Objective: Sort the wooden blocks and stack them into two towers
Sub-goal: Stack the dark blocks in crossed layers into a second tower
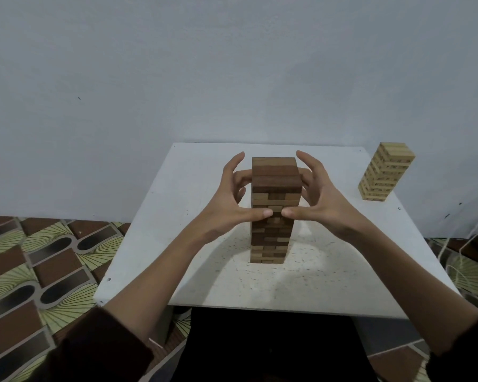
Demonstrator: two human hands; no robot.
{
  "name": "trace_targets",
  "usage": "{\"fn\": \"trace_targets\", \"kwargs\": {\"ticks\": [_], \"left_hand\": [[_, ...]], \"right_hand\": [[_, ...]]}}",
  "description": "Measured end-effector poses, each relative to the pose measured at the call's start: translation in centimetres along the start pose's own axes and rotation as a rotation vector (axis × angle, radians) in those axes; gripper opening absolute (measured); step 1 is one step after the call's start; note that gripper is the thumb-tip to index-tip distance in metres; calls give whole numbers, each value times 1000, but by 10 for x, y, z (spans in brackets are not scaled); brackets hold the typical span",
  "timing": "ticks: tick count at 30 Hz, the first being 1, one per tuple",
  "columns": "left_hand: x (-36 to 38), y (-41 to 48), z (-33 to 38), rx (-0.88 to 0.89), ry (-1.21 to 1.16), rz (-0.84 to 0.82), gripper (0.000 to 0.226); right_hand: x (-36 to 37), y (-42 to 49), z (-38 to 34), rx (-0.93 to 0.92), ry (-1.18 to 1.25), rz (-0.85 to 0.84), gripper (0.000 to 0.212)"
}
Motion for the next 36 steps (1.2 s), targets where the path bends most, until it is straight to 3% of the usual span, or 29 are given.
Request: {"fn": "trace_targets", "kwargs": {"ticks": [7, 22, 36], "left_hand": [[2, 2, 1, -5, -2, 24, 105], [1, 4, -7, -26, -11, 22, 113], [1, -19, -75, -244, 299, -226, 124]], "right_hand": [[-1, 4, -3, 15, -26, 21, 101], [-2, 9, 7, 45, 63, 7, 109], [10, 3, 77, 259, -397, -110, 120]]}}
Point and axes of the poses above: each hand's wrist, its own y-axis towards the middle knuckle, its own x-axis out of the palm, z = x × y, the point moved 1 cm from there along y, towards the middle knuckle, and after that the axes turned 8 degrees about x, right-handed, at the moved point
